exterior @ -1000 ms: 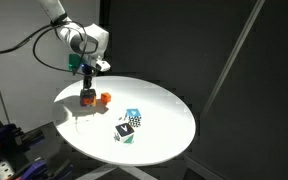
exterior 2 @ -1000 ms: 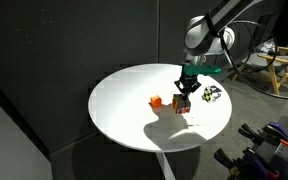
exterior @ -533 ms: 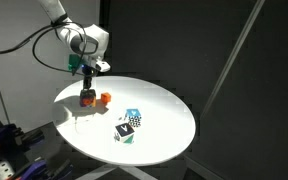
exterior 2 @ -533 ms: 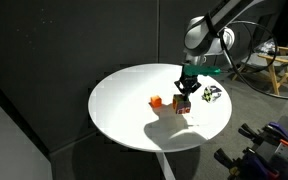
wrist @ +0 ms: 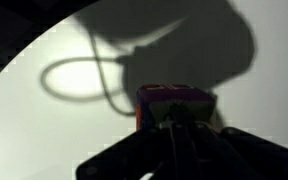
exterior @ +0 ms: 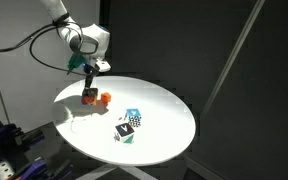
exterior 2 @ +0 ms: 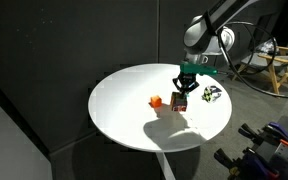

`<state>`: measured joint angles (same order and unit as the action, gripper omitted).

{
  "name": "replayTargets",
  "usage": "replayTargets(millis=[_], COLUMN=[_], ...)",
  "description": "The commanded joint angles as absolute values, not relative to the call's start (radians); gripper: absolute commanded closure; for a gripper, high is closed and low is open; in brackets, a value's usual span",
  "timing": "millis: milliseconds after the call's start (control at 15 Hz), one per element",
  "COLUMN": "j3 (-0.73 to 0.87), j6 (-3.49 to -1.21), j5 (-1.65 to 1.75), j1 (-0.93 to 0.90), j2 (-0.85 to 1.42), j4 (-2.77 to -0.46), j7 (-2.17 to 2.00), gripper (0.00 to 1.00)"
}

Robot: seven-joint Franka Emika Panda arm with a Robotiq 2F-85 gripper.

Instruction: Pick up the block with a house image and move it to the left on the table

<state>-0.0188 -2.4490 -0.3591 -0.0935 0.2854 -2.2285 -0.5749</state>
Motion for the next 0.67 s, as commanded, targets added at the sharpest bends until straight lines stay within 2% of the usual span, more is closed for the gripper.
replayTargets(millis=[0, 600], j3=[-0.019, -0.031], j6=[-2.479, -2.554], j5=[-0.4, -0.408], j1=[-0.098, -0.116], j2=[0.264, 0.326], j4=[-2.243, -2.218], j7=[-0.662, -0.893], gripper=[0.99, 1.0])
